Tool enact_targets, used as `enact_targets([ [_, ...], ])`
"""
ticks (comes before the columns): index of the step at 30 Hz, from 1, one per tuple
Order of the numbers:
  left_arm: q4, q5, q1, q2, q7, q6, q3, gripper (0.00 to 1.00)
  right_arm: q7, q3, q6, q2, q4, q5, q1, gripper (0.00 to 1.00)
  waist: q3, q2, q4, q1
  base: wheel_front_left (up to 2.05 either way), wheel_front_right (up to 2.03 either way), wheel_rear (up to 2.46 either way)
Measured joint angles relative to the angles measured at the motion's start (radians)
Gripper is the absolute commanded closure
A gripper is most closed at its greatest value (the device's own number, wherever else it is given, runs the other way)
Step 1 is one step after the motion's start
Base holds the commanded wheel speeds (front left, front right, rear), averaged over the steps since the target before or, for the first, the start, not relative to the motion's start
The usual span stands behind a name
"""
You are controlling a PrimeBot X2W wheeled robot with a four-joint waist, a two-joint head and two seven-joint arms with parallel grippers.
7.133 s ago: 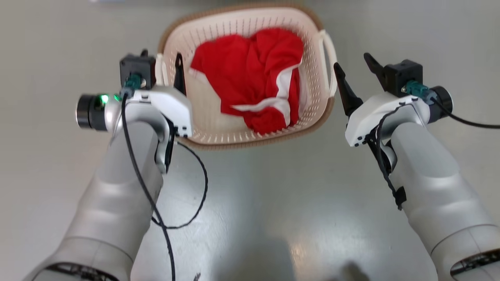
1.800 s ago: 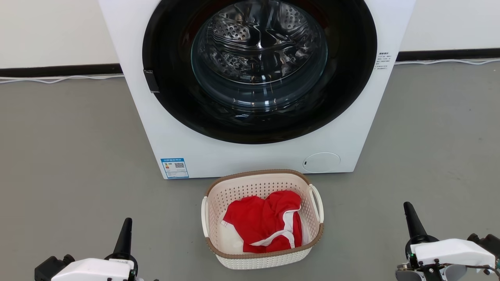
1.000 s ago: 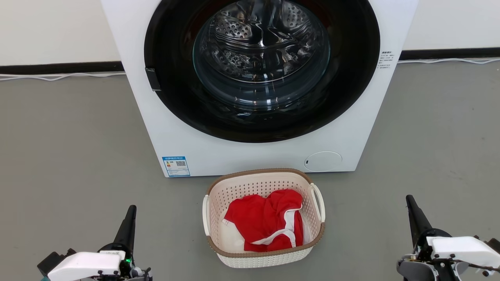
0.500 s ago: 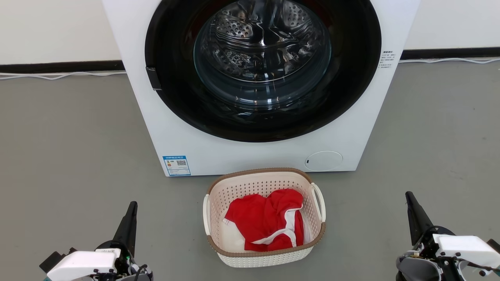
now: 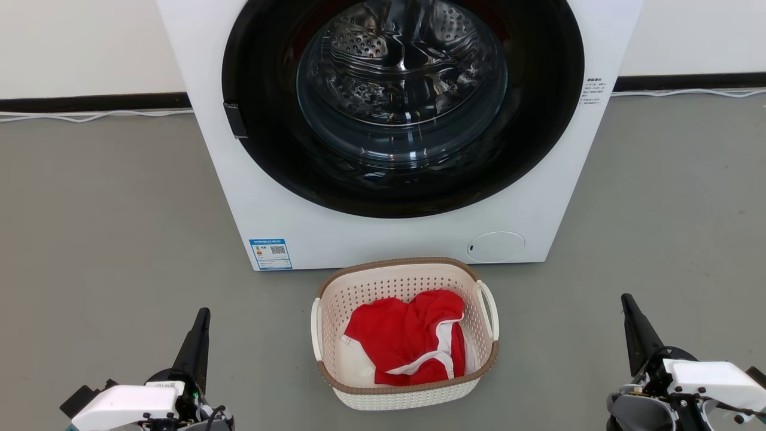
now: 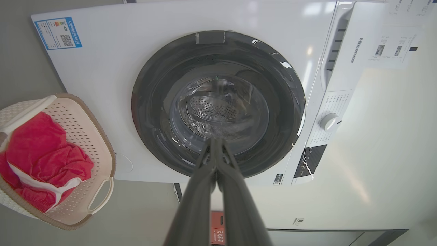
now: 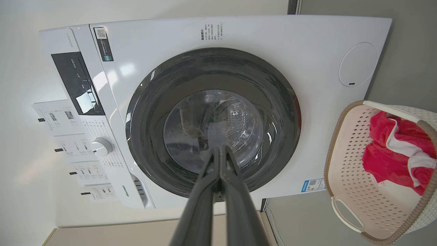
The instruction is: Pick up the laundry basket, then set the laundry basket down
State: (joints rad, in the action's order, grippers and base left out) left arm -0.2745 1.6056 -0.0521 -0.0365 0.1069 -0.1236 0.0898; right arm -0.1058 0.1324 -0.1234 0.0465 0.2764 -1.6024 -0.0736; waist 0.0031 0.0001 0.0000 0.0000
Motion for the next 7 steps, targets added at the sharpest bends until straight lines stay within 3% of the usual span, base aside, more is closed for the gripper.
enact_targets([
  [7, 0.0, 0.003, 0.0, 0.0, 0.0, 0.0, 0.0, 1.0, 0.0, 0.0, 0.0, 0.0, 0.0, 0.0, 0.0, 1.0, 0.0, 0.0, 0.0, 0.0, 0.0, 0.0, 0.0],
])
